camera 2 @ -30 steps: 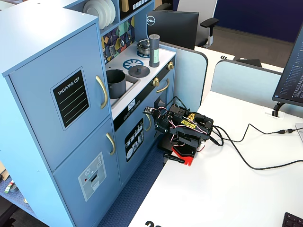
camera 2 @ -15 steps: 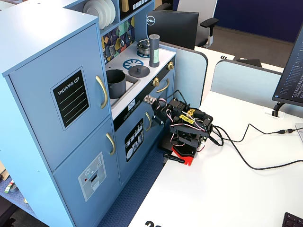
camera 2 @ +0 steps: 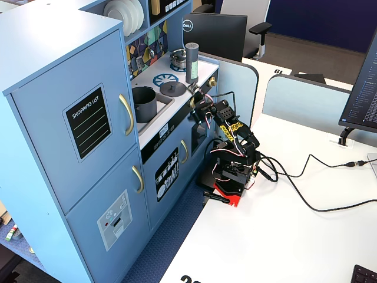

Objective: Put salt in the gray recipient

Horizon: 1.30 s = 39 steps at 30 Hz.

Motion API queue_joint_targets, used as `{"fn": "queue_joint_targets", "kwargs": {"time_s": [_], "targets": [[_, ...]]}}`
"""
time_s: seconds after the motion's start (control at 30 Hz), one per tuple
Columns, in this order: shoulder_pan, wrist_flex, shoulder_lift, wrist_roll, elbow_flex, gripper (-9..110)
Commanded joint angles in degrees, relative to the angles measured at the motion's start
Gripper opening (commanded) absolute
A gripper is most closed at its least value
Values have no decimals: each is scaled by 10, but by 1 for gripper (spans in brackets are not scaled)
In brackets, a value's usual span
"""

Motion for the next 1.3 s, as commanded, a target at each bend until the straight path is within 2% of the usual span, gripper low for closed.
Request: {"fn": "queue_joint_targets", "kwargs": {"time_s": [0.0,0.23,0.53,0.67,0.8,1.27], "targets": [[77,-106,-8,-38,-49,0],[157,-367,-57,73,-54,3],[190,-543,-136,82,-47,16],[198,-562,-172,79,-70,24],[208,-582,-205,91,-88,38],[221,-610,-359,67,-201,42]]}}
